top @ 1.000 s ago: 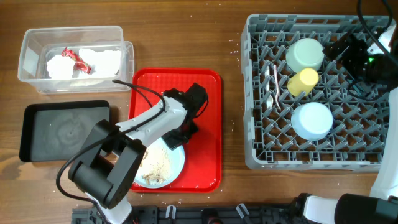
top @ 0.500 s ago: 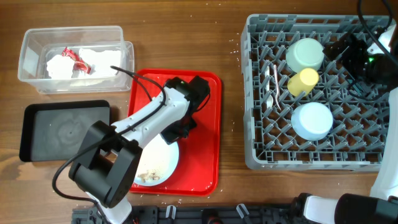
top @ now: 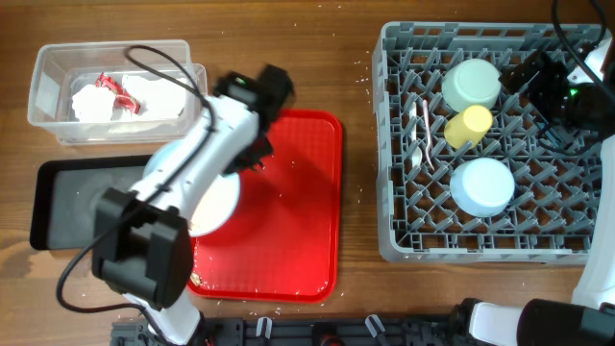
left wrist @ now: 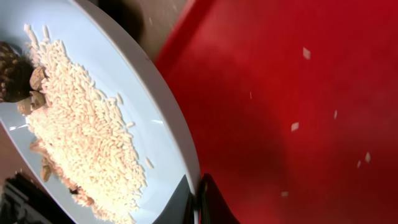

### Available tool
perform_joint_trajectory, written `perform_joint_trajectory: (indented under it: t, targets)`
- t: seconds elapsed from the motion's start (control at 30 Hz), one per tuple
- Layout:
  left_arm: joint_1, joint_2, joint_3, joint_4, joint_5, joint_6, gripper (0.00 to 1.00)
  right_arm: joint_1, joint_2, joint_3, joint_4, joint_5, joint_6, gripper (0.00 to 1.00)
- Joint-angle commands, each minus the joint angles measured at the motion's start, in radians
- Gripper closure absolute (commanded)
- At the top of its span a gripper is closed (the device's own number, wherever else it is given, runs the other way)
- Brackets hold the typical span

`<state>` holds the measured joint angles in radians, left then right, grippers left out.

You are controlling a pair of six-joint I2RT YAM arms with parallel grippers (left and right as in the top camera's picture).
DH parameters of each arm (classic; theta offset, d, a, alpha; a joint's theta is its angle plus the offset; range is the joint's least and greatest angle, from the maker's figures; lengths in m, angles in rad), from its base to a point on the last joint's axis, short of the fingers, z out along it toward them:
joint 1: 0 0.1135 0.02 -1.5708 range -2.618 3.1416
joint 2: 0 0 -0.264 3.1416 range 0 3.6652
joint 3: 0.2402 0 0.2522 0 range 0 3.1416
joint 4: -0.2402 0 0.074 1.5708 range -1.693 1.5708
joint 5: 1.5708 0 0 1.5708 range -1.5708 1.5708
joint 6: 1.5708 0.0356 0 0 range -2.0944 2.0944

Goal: Sort waste into correct bins and load items into the dishwasher rack
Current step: 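Lift the plate with the left gripper and tip rice onto the black tray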

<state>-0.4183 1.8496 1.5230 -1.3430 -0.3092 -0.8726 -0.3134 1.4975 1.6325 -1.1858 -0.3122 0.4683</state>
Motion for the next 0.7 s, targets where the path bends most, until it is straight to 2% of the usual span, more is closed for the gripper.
perform_joint_trajectory:
  t: [0.0, 0.13, 0.33, 0.43, 0.67]
  targets:
    - [0.161, 0.002, 0.108, 0.02, -0.051, 0.142, 0.96, 0.0, -0.014, 0.021, 0.003, 0.01, 0.006, 0.0]
    - [0.36, 0.002, 0.141, 0.124, 0.015, 0.163, 0.96, 0.0, -0.014, 0.021, 0.003, 0.01, 0.005, 0.0]
    - [0.622, 0.002, 0.141, 0.249, 0.307, 0.163, 0.96, 0.0, -0.014, 0.021, 0.003, 0.01, 0.006, 0.0]
    - [0.718, 0.002, 0.141, 0.233, 0.457, 0.164, 0.96, 0.0, -0.014, 0.021, 0.003, 0.01, 0.006, 0.0]
    - [0.917, -0.047, 0.141, 0.176, 0.744, 0.297, 0.96, 0.0, -0.014, 0.021, 0.003, 0.01, 0.006, 0.0]
